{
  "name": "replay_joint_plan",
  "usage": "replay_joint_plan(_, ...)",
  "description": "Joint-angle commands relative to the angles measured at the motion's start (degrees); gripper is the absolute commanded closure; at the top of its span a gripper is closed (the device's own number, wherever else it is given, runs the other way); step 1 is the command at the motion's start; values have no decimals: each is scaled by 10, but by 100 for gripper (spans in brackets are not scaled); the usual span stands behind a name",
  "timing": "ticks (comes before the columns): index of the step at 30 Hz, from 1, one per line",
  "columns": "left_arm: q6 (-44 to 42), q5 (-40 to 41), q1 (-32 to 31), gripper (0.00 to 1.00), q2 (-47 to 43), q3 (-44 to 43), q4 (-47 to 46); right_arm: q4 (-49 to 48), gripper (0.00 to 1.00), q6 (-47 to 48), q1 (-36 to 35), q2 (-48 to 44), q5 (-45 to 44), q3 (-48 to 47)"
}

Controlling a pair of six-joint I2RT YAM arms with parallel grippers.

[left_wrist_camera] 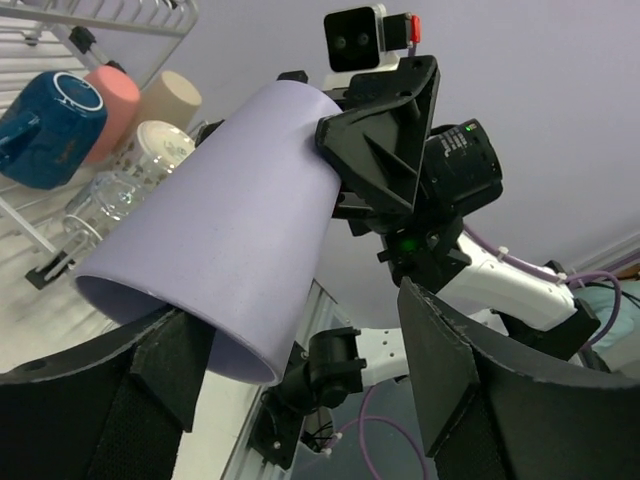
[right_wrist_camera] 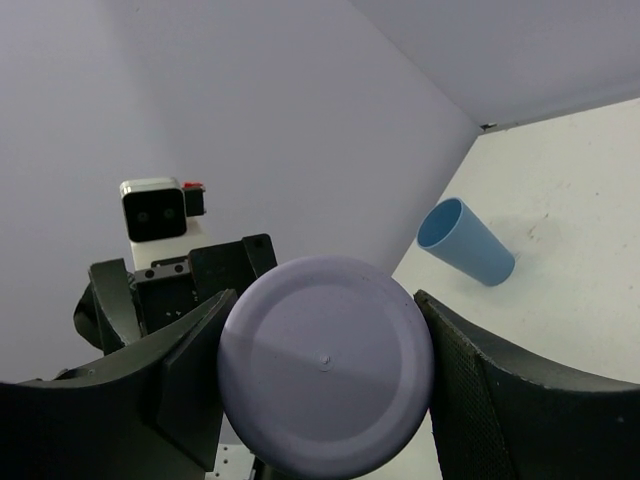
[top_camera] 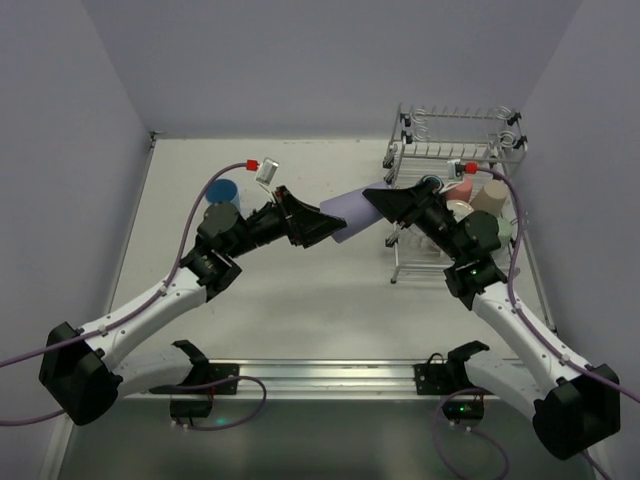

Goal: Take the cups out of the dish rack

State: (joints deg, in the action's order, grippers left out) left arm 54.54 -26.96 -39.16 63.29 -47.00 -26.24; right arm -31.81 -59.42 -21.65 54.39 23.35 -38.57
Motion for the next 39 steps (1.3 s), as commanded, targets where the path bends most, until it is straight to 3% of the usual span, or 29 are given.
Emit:
replay_joint_plan(1, 26, -30, -6, 25, 13, -12, -75, -70, 66, -11, -20, 19, -18, -8)
replay_joint_plan(4, 31, -13, -7, 37, 11, -5, -98, -106, 66, -21, -31, 33, -24, 9)
replay_joint_plan(5, 27, -2, -7, 48, 8, -4, -94, -112, 66, -23, -36, 35, -31, 13)
replay_joint_plan(7, 1, 23, -7, 61, -8, -6, -77, -121, 65, -25, -38, 35, -35, 24)
replay_joint_plan(8, -12, 55, -7, 77, -13, -11, -43, -122, 64, -25, -40, 35, -35, 26)
replay_joint_plan(9, -38, 73, -6, 86, -18, -26, -19, -122, 61, -25, -40, 36, -33, 31)
replay_joint_plan(10, -57, 105, -6, 100, -27, -37, 6, -122, 49, -25, -41, 35, -31, 34)
replay_joint_plan(12, -124, 145, -7, 100, -34, -61, 91, -122, 29, -20, -40, 30, -30, 48)
replay_joint_plan(13, -153, 188, -5, 100, -38, -95, 123, -114, 11, -16, -40, 25, -30, 53)
replay_joint_plan(15, -236, 254, -4, 100, -31, -147, 255, -61, 2, 15, -41, 2, -26, 52)
replay_joint_plan(17, -292, 318, 9, 100, -3, -235, 403, -4, 1, 42, -41, -30, -29, 46)
replay_joint_plan(19, -313, 366, 34, 100, 40, -300, 494, 87, 1, 86, -40, -52, -38, 40)
replay_joint_plan(22, -344, 387, 102, 100, 90, -395, 659, 156, 1, 126, -41, -89, -42, 46)
replay_joint_plan(26, -382, 419, 189, 100, 131, -440, 746, 228, 1, 169, -40, -114, -33, 38)
replay_joint_plan(30, -396, 391, 246, 100, 183, -464, 797, 274, 1, 201, -41, -139, -35, 38)
replay_joint_plan(39, -400, 394, 254, 100, 261, -557, 856, 283, 1, 215, -41, -151, -15, 57)
